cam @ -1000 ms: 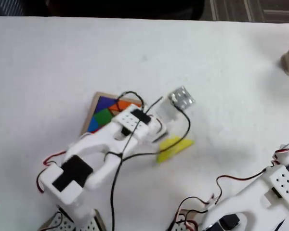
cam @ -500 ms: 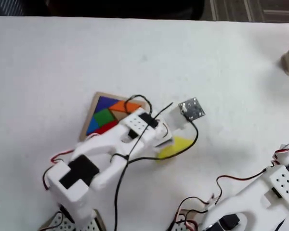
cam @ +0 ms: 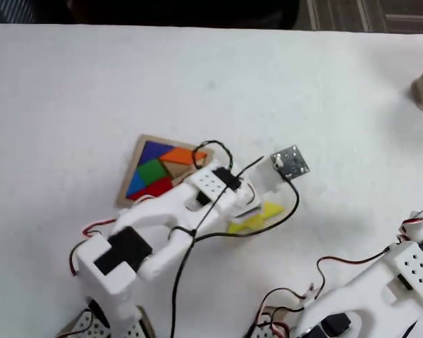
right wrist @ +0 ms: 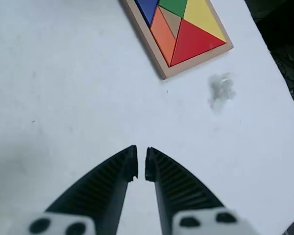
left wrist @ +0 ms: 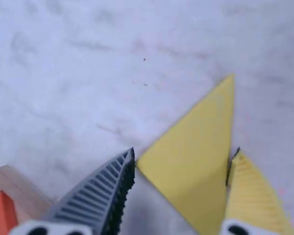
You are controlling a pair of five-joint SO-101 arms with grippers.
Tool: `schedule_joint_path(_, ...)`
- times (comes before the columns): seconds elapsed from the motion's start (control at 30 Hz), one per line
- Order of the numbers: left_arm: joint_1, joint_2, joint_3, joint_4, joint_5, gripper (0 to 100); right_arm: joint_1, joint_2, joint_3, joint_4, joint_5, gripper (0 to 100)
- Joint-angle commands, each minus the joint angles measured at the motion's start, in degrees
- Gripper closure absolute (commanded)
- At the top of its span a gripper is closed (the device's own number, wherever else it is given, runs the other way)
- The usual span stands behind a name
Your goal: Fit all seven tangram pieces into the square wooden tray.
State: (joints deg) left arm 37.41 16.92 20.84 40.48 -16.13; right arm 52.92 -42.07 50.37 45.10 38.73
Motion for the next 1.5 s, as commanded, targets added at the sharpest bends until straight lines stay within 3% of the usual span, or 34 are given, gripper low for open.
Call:
schedule_joint_path(0.0,1.01,-0.57,-2.64,0.26,0.09,69,0.4,-0.92,-0.7,-1.19,-0.18,96.4)
schedule_joint_path(0.27,0.66,-0.57,-2.55,0.44,0.7,70,0.48,-1.01,-0.7,-1.19,-0.18,96.4)
schedule_joint_path(0.47,1.01,-0.57,-3.08,0.09,0.7,88,0.48,-1.01,-0.7,-1.19,-0.18,96.4)
schedule_joint_path(0.93,0.66,-0.66,-3.08,0.18,0.35,88,0.48,-1.01,-0.7,-1.19,-0.18,96.4)
schedule_joint_path(1.0,0.57,-0.92,-3.08,0.44,0.18,84,0.48,-1.01,-0.7,-1.19,-0.18,96.4)
schedule_joint_path(1.17,-0.04,-3.38,-2.46,4.22,0.62,59,0.48,-1.01,-0.7,-1.19,-0.18,96.4)
schedule_joint_path(1.3,-1.36,-3.3,-3.08,3.87,-2.2,58,0.48,-1.01,-0.7,-1.19,-0.18,96.4)
schedule_joint_path(1.47,-1.63,-2.07,-3.16,-2.2,-4.57,58,0.13,-1.01,-0.7,-1.19,-0.18,96.4)
